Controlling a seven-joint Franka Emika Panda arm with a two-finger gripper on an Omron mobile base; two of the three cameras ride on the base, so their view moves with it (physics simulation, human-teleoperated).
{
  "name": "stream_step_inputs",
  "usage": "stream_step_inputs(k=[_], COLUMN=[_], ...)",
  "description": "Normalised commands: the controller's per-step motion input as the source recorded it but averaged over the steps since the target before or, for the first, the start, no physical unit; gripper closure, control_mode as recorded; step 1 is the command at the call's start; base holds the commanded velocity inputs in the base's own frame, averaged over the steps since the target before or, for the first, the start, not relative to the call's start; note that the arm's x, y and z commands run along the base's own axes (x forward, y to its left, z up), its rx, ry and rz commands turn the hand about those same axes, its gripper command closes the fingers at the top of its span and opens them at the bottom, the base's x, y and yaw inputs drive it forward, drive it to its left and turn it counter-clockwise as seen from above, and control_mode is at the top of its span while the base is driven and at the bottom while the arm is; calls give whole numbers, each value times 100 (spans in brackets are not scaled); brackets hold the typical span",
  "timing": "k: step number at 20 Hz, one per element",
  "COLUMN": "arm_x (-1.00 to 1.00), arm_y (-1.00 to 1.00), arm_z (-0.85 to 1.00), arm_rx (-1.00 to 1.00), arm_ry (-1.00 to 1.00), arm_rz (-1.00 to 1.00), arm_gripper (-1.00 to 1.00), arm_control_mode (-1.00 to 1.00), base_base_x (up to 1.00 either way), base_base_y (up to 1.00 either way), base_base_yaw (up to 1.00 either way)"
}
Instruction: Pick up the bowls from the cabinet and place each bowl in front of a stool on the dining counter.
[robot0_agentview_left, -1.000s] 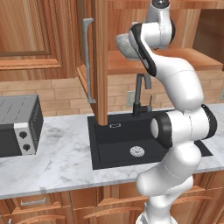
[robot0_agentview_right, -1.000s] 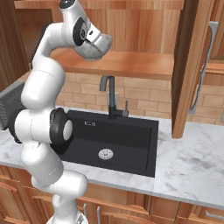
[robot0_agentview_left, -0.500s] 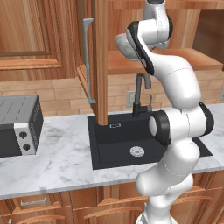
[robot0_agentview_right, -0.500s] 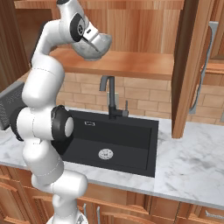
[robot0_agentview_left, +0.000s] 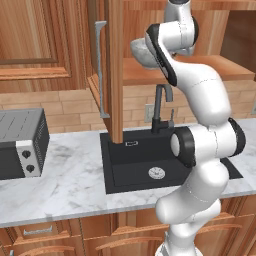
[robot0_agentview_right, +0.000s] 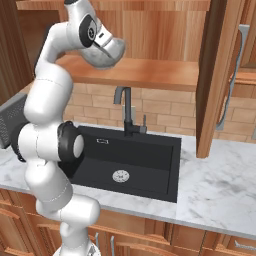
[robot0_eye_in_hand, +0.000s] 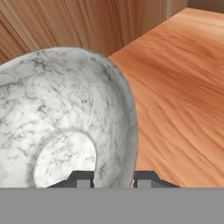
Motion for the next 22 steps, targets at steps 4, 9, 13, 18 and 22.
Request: stream_step_inputs(k=[4, 9, 13, 18, 22], arm_x=[-99, -100, -100, -100, -100], arm_y=[-3, -18, -26, -27, -4], arm_z=[-4, 0, -4, -10, -10], arm_rx=[0, 0, 0, 3, 6], arm_ry=[-4, -15, -24, -21, -8], arm_rz=[0, 0, 0, 0, 0], arm_gripper=[100, 100, 100, 100, 100], arm_control_mode=[-100, -100, -100, -100, -100], base_base_x=[0, 0, 0, 0, 0], base_base_y=[0, 0, 0, 0, 0], base_base_yaw=[0, 0, 0, 0, 0])
